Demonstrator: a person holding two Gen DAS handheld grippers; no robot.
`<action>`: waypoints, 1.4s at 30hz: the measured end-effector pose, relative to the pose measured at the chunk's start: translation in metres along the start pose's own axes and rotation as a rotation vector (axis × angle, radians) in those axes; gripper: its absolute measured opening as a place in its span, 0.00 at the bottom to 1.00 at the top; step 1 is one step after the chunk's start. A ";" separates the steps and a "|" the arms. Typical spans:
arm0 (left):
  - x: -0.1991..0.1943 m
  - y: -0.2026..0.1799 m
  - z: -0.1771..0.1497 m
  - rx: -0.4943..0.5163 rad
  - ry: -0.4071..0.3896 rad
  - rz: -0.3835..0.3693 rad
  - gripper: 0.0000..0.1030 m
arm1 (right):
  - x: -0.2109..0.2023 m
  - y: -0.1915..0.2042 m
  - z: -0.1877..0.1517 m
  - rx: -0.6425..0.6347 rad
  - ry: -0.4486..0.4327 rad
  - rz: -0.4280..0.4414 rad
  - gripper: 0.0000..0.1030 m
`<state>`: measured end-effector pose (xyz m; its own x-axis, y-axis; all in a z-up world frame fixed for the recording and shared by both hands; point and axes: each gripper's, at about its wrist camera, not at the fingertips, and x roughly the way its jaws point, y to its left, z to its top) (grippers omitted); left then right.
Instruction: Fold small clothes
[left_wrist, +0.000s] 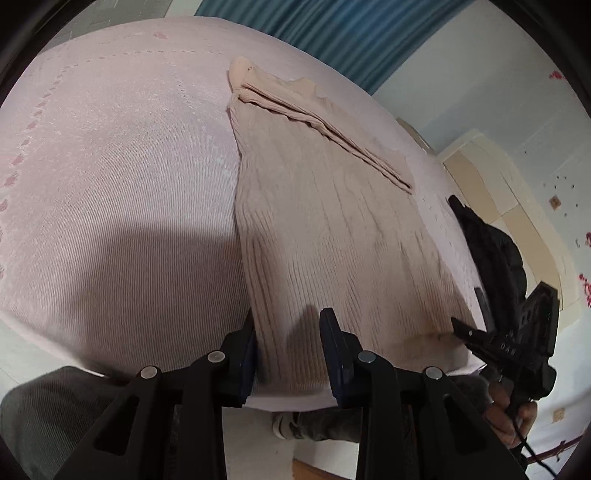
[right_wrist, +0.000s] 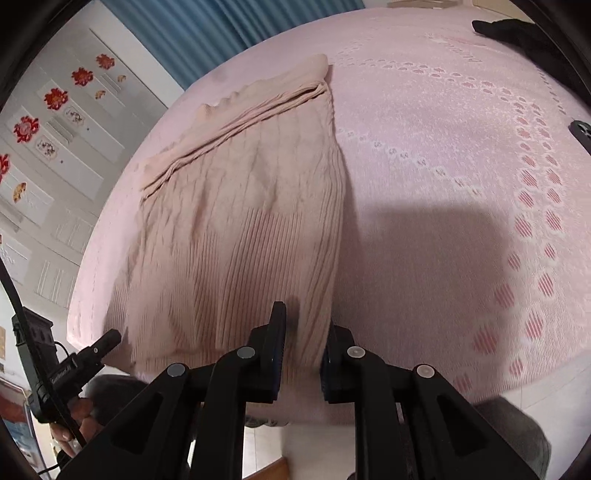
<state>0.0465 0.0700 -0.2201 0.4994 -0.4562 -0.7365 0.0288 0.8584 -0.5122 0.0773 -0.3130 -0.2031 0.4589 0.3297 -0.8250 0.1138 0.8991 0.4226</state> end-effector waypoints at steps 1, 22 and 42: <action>-0.002 -0.001 -0.002 0.001 0.000 0.001 0.23 | -0.001 -0.001 -0.003 0.001 0.002 0.001 0.16; -0.040 -0.009 0.012 -0.027 -0.147 -0.045 0.06 | -0.049 0.001 -0.008 0.030 -0.191 0.133 0.04; -0.036 -0.042 0.181 -0.010 -0.331 0.023 0.06 | -0.059 0.033 0.154 0.245 -0.323 0.349 0.04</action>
<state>0.1841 0.0931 -0.0926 0.7542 -0.3339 -0.5654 0.0061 0.8646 -0.5025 0.1899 -0.3471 -0.0824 0.7498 0.4571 -0.4783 0.0901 0.6456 0.7583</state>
